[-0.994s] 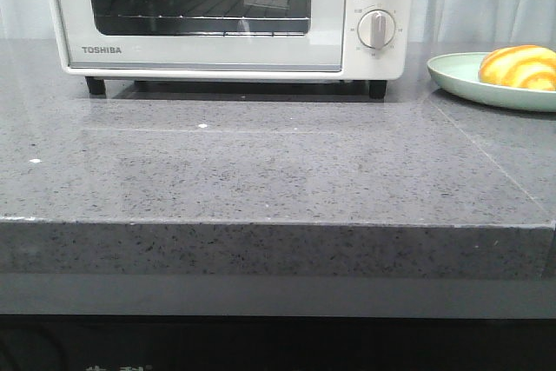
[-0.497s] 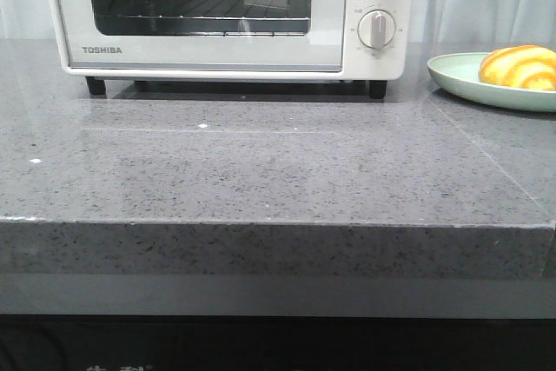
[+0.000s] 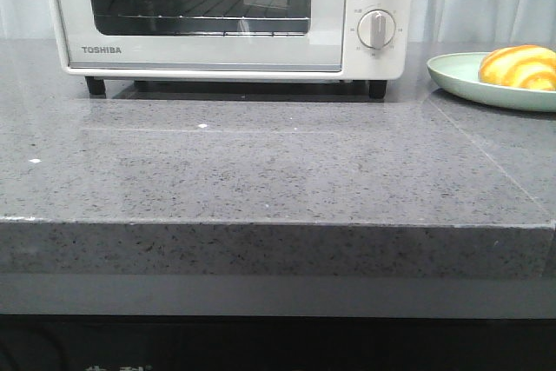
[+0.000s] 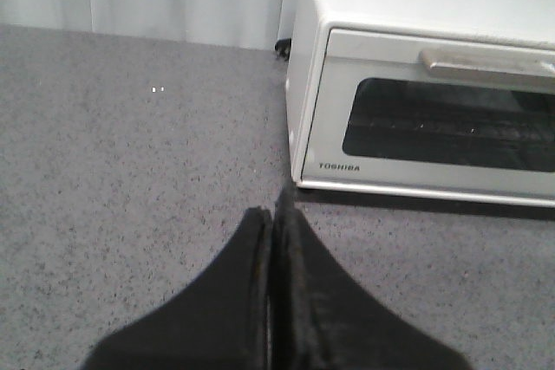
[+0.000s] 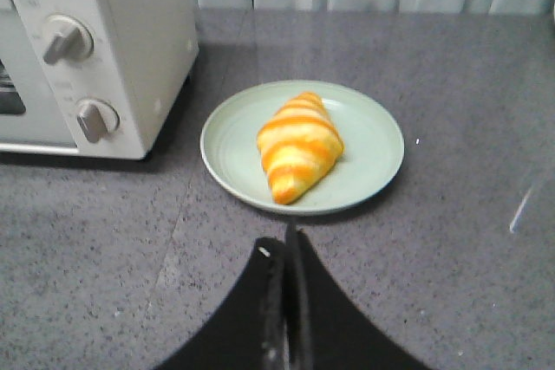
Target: Put bread in oven
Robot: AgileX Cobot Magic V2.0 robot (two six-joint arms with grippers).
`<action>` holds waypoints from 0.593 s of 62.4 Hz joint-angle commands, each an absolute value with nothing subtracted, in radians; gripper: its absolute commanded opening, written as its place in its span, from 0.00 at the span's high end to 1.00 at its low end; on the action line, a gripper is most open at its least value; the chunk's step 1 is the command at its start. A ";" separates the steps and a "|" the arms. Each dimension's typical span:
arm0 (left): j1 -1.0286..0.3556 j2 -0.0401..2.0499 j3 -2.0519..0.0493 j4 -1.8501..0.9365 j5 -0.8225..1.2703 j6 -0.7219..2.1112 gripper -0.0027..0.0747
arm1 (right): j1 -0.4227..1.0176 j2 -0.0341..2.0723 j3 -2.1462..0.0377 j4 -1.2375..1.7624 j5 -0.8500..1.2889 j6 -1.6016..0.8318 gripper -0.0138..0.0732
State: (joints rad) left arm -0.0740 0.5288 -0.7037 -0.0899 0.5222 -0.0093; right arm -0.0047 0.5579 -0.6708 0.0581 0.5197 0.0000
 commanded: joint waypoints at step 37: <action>-0.082 0.752 -0.726 -0.070 0.452 -0.012 0.99 | -0.005 0.817 -0.707 0.038 0.475 0.000 0.61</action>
State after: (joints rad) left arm -0.0740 0.7511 -0.6999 -0.0687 0.5261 -0.0093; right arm -0.0047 0.8193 -0.6708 0.0524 0.5373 0.0000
